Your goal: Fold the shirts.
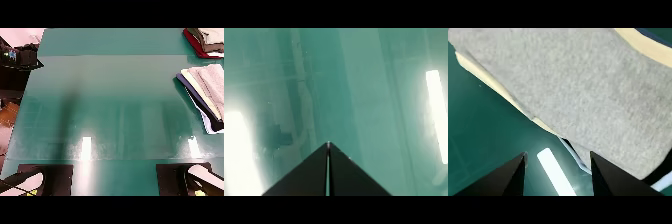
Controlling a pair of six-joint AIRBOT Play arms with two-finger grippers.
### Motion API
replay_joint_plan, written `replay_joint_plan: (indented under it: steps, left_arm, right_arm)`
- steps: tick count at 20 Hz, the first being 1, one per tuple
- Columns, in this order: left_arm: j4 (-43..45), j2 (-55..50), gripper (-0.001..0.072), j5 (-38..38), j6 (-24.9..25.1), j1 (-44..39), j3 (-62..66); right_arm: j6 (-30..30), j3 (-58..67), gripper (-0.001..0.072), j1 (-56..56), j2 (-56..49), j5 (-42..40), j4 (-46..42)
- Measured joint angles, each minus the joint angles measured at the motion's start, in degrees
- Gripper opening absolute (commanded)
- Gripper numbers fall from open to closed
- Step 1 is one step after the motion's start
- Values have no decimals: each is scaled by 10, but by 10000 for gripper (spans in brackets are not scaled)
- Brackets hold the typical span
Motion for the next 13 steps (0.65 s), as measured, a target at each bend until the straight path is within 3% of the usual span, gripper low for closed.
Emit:
replay_joint_plan:
  steps: [1,3,4,13]
  left_arm:
    - [0,0,23,3,0,0,0]
    - [0,0,23,4,0,0,0]
    - [0,0,24,6,0,0,0]
    - [0,0,24,7,0,0,0]
  right_arm:
    - [0,6,400,9,3,-2,12]
    - [0,21,77,35,8,-4,32]
    - [0,29,15,54,9,-5,41]
    - [1,64,14,238,12,-16,59]
